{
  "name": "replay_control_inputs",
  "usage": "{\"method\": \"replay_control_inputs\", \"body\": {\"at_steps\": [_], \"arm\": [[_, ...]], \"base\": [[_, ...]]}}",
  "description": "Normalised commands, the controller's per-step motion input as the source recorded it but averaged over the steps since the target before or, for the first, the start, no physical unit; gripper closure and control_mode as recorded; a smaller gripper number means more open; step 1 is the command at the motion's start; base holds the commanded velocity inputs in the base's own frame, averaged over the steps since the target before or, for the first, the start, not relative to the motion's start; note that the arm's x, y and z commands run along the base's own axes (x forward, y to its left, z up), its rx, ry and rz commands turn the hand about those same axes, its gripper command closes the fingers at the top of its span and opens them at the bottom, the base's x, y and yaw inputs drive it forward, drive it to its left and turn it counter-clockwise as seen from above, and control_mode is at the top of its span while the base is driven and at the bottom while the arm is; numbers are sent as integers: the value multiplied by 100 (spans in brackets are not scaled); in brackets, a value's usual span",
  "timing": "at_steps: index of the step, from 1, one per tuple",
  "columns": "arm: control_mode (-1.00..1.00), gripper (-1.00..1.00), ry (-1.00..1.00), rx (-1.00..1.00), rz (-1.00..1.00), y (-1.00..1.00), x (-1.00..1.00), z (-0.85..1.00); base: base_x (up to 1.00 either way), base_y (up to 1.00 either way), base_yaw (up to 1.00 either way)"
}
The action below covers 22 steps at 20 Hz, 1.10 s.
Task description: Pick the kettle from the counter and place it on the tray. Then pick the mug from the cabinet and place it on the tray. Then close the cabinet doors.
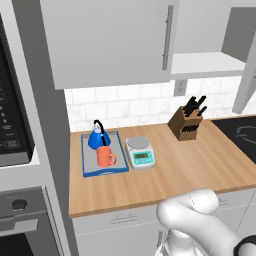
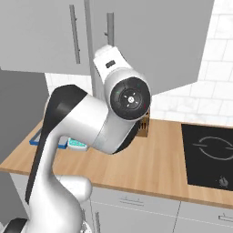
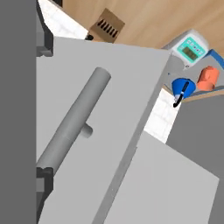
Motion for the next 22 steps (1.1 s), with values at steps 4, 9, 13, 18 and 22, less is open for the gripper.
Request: {"method": "replay_control_inputs", "body": {"at_steps": [4,9,13,18,22], "arm": [[-100,-100,0,-4,6,45,100,-9],[-100,-100,10,-11,1,39,100,-18],[-100,-100,18,-14,0,31,100,-24],[-100,-100,23,-8,0,23,100,-24],[-100,-100,14,-20,0,20,90,-44]], "base": [[0,0,0],[0,0,0],[0,0,0],[0,0,0],[0,0,0]]}}
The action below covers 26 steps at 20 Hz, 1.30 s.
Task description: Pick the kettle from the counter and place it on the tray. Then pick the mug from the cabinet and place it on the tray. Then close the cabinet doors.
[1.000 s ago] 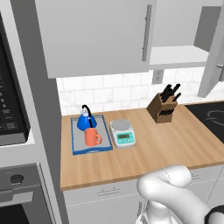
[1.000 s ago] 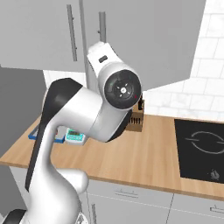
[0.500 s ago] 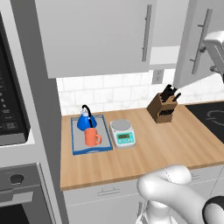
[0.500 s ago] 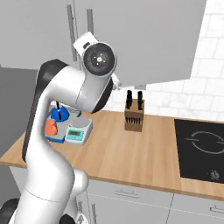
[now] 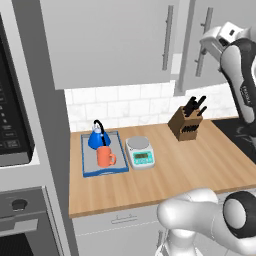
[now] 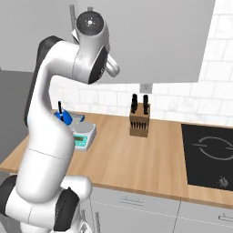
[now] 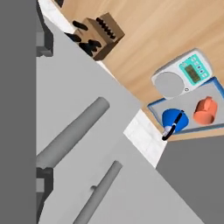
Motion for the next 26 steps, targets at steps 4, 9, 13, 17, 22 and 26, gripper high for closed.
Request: {"method": "replay_control_inputs", "body": {"at_steps": [4,9,13,17,22,26], "arm": [[-100,-100,8,-26,0,14,63,-52],[-100,-100,18,-21,0,13,81,-58],[-100,-100,9,-9,0,5,86,-40],[-100,-100,-4,-4,0,2,70,-30],[-100,-100,-12,-8,0,2,50,-42],[-100,-100,-21,-9,0,0,30,-43]], "base": [[0,0,0],[0,0,0],[0,0,0],[0,0,0],[0,0,0],[0,0,0]]}}
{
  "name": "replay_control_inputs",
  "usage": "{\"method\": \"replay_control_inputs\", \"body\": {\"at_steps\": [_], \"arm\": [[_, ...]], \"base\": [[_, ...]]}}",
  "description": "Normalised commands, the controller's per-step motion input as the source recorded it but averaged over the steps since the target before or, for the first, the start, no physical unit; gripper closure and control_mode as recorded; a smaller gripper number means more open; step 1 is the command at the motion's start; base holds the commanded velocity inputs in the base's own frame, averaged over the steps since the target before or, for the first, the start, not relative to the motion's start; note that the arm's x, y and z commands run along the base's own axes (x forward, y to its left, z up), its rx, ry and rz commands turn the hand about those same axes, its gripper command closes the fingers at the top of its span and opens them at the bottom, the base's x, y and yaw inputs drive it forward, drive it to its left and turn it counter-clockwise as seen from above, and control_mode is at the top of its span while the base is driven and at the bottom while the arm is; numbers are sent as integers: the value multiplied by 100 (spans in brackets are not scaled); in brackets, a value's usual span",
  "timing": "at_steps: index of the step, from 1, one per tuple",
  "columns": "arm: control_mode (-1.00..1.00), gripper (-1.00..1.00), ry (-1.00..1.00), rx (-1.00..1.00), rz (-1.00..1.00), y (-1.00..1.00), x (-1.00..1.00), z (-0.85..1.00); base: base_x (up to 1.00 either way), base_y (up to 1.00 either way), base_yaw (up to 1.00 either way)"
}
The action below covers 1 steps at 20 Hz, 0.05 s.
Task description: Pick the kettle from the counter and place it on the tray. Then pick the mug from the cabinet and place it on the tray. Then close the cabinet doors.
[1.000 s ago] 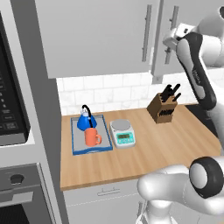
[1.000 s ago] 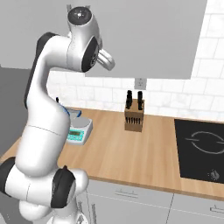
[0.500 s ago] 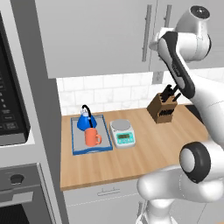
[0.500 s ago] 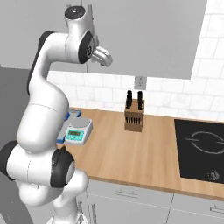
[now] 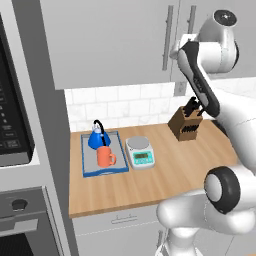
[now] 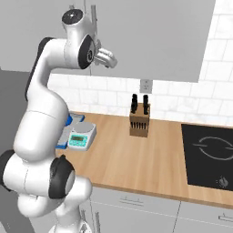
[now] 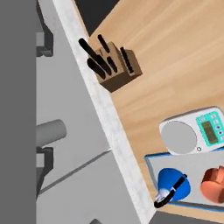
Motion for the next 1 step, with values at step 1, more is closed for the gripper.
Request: {"method": "replay_control_inputs", "body": {"at_steps": [1], "arm": [[-100,-100,-26,-5,0,0,23,-35]], "base": [[0,0,0]]}}
